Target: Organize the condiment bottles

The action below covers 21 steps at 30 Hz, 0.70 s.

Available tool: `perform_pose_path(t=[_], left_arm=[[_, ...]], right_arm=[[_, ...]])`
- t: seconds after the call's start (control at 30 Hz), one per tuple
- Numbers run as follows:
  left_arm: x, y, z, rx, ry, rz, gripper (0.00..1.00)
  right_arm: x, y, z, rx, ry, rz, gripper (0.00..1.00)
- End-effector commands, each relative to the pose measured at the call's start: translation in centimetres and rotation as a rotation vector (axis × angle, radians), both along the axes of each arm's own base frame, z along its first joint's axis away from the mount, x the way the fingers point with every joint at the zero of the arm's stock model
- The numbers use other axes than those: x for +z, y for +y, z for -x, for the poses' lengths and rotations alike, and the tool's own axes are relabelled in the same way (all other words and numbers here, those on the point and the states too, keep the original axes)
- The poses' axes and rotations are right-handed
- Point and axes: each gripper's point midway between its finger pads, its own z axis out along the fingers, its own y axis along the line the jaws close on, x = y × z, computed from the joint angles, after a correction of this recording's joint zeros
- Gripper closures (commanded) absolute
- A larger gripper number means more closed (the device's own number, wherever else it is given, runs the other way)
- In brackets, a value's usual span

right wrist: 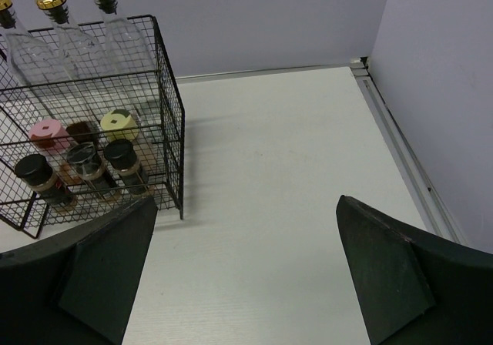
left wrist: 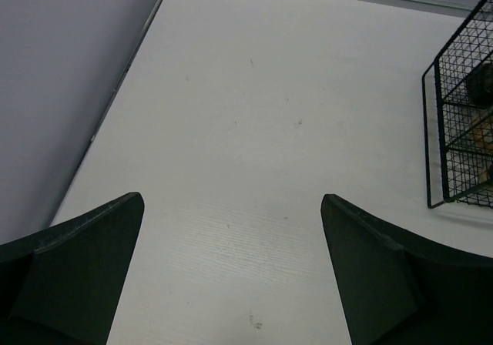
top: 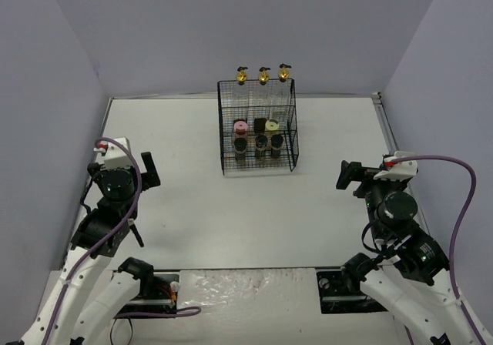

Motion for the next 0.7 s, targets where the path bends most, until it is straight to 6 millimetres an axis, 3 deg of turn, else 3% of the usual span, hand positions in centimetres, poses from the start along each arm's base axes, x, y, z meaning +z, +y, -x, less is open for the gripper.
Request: perform_pose_path(t=[0.0, 0.67], left_arm=[[1.1, 0.1, -2.3, 0.003, -0.062, 0.145, 0.03], [1.3, 1.1, -2.4, 0.035, -0.070, 0.130, 0.03]], right_arm=[[1.7, -0.4, -0.7, -0.042, -0.063, -0.024, 0.01], [1.7, -0.6, -0.6, -0.051, -0.066, -0.023, 0.01]])
